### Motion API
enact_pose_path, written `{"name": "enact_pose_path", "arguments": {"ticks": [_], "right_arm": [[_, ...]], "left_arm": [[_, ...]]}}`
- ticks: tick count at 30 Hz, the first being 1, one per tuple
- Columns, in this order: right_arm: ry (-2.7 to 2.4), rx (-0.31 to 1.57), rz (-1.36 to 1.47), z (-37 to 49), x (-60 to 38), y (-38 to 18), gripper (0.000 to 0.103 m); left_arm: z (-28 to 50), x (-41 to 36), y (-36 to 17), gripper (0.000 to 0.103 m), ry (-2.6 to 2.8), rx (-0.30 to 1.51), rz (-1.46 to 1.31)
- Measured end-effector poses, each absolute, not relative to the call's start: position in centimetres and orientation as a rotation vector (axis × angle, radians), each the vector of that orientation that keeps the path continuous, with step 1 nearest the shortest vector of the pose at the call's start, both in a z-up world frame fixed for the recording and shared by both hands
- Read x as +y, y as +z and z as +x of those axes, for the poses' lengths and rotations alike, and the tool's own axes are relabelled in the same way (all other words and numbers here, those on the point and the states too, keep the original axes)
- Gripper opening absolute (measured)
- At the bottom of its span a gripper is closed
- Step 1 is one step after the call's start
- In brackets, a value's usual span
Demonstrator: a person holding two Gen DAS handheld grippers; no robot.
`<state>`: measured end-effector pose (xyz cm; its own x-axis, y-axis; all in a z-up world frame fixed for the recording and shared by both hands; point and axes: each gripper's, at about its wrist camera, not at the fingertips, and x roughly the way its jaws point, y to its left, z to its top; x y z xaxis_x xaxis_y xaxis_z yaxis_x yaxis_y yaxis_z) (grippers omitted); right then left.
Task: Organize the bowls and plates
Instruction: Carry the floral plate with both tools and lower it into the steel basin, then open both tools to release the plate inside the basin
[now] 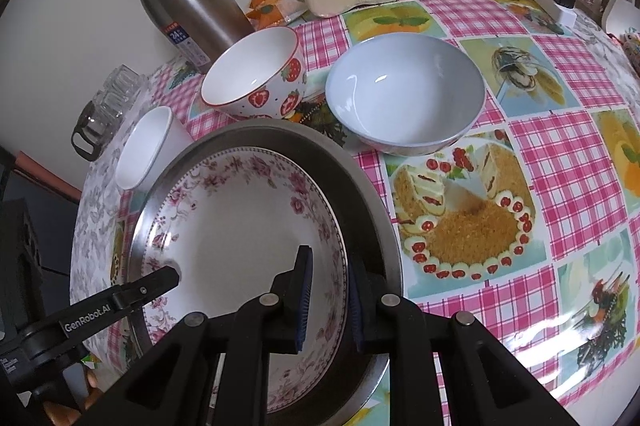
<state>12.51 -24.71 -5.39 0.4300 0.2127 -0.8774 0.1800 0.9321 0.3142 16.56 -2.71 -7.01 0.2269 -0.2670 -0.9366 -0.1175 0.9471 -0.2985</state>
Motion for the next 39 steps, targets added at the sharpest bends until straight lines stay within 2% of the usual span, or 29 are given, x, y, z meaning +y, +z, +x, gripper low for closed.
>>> {"name": "enact_pose_path", "arguments": {"ticks": [39], "right_arm": [[0.024,1.173,0.342,13.0,-24.1,-6.3,0.02]], "left_arm": [[17.2,-1.7,-6.7,0.031,-0.075,1.339,-0.373]]}}
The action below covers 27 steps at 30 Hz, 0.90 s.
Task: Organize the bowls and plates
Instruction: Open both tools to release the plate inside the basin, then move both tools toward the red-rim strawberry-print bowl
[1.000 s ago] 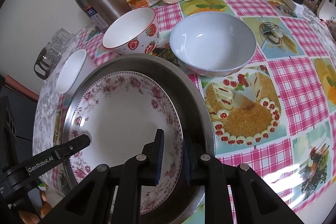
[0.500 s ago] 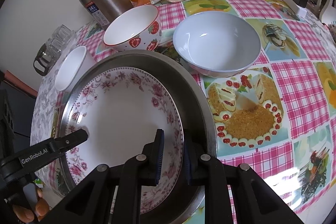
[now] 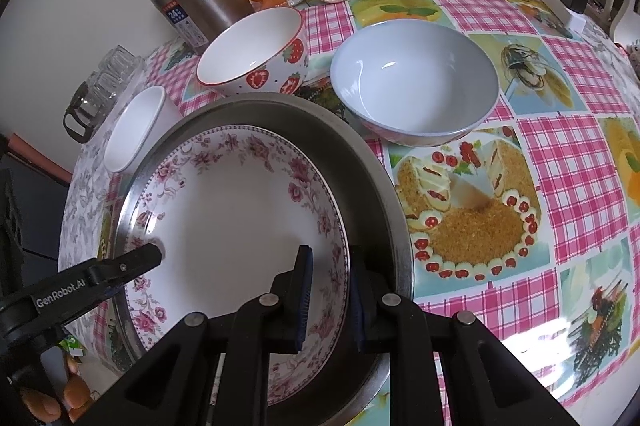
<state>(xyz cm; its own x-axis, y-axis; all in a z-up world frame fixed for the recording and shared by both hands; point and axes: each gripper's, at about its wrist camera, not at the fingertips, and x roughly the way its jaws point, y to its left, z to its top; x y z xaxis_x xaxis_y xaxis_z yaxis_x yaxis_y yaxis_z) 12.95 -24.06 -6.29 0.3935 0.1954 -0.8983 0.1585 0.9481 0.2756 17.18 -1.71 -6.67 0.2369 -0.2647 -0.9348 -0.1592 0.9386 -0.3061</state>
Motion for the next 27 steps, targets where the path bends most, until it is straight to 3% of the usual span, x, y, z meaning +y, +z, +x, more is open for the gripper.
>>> {"name": "enact_pose_path", "arguments": {"ticks": [10,14,16,20,25,26,27], "right_arm": [[0.004,1.124,0.314,12.4,-24.2,-4.3,0.02],[0.002,1.093,0.305,12.2,-24.3,-3.3,0.02],[-0.007,1.077,0.289,12.1,-24.2,-2.8,0.028],[-0.027,1.06,0.253,12.0,-24.0,-2.4,0.054],[-0.047,1.043,0.201,12.0,-23.7,-2.1,0.066],[-0.049,1.039,0.192,12.0,-23.7,-2.0,0.068],[-0.049,1.034,0.183,12.0,-23.7,-1.9,0.069]], "left_arm": [[16.6,-1.7,-3.8,0.04,-0.064,1.266,-0.323],[16.4,-1.7,-2.9,0.051,-0.057,1.238,-0.304],[16.3,-1.6,-2.5,0.055,-0.043,1.228,-0.285],[16.4,-1.8,-2.2,0.056,-0.021,1.221,-0.255],[16.4,-1.7,-2.1,0.057,-0.004,1.215,-0.238],[16.4,-1.7,-2.1,0.059,0.001,1.213,-0.234],[16.4,-1.7,-2.1,0.069,0.005,1.21,-0.23]]}}
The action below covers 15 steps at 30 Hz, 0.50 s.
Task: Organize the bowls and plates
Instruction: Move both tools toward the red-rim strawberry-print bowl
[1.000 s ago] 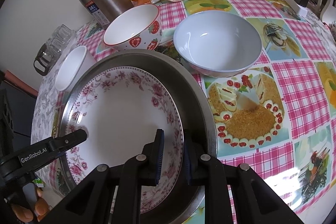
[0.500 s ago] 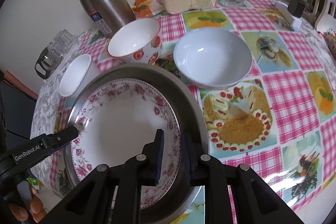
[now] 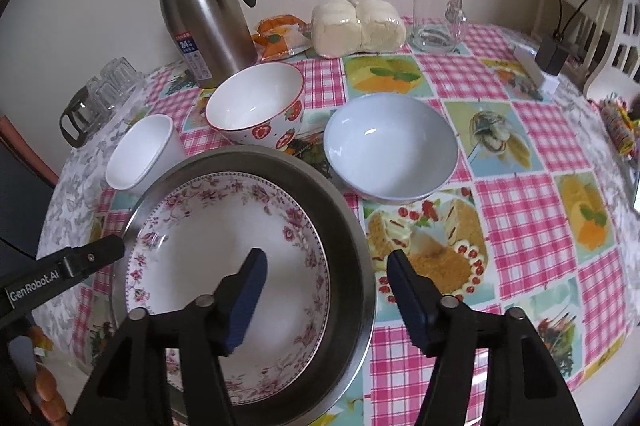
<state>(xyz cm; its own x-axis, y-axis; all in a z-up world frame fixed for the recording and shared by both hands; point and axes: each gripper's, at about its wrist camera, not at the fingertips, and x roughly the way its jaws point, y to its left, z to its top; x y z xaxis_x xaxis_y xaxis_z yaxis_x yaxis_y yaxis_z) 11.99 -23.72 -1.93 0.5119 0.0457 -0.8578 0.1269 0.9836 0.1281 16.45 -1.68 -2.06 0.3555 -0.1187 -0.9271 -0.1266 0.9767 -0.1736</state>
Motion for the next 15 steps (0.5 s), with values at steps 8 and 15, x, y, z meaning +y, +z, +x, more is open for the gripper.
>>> {"name": "enact_pose_path", "arguments": {"ticks": [8,15], "right_arm": [[-0.044,1.011,0.163,11.97,-23.35,-1.91,0.089],[-0.048,1.007,0.16,12.04,-23.58,-2.01,0.102]], "left_arm": [[16.53,-1.71,-1.88,0.091,0.043,1.169,-0.171],[16.71,-1.45,-1.84,0.092,0.056,1.148,-0.174]]}}
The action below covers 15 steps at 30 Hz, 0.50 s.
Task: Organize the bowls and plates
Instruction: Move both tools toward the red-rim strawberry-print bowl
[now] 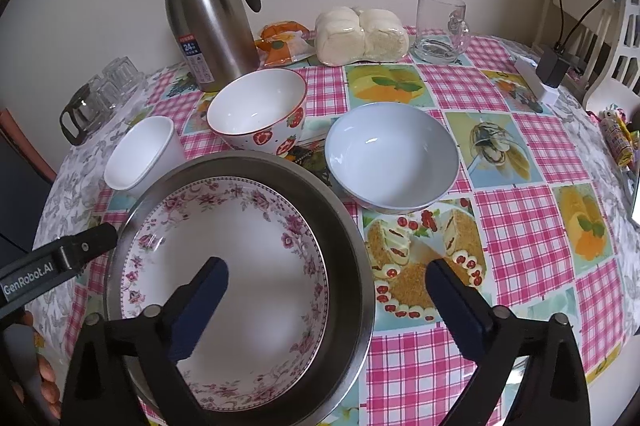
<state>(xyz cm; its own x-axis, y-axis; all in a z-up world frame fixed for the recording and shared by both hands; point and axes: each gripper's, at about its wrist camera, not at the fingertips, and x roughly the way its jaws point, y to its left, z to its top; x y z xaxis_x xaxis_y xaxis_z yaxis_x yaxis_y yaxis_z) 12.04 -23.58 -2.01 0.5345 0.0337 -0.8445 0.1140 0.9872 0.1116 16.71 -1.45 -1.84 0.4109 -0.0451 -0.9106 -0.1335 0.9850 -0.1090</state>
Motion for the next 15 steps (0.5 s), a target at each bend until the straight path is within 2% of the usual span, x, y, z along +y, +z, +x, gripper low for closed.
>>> {"name": "enact_pose_path", "arguments": {"ticks": [15], "right_arm": [[-0.072,0.976,0.163,12.4,-24.5,-1.9,0.103]], "left_arm": [[18.1,-2.9,-1.0,0.093,0.006,1.068,-0.179]]}}
